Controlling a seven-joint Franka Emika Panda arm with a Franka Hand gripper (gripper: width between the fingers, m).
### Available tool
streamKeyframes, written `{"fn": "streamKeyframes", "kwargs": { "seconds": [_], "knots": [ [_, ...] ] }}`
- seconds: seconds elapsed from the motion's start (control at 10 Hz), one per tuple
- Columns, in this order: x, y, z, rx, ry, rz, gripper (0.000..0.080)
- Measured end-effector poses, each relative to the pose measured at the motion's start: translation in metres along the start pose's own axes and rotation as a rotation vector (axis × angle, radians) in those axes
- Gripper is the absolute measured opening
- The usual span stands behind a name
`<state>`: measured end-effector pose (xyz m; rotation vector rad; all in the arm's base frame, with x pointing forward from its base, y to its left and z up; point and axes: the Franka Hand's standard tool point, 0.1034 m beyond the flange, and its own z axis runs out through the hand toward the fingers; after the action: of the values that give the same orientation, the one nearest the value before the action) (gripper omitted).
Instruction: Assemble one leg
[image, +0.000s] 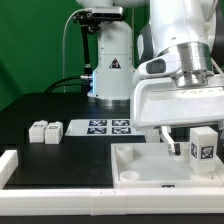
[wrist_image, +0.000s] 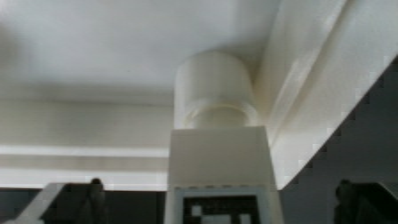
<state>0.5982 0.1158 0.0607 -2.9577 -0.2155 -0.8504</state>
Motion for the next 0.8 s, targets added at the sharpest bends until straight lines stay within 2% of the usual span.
{"fn": "streamKeyframes", "kwargs": {
  "seconds": [0.2, 0.5, 0.6, 0.7, 0.8],
  "knots": [
    [0.001, 0.001, -0.004, -0.004, -0.042, 0.04, 0.0649],
    [0.003, 0.0, -0.008, 0.026, -0.36, 0.07, 0.0649],
    [0.008, 0.001, -0.008, 0.031, -0.408, 0.072, 0.0649],
    [0.002, 0.0, -0.01, 0.042, -0.524, 0.073, 0.0649],
    [0.006, 0.0, -0.012, 0.053, -0.609, 0.076, 0.0649]
  ]
}}
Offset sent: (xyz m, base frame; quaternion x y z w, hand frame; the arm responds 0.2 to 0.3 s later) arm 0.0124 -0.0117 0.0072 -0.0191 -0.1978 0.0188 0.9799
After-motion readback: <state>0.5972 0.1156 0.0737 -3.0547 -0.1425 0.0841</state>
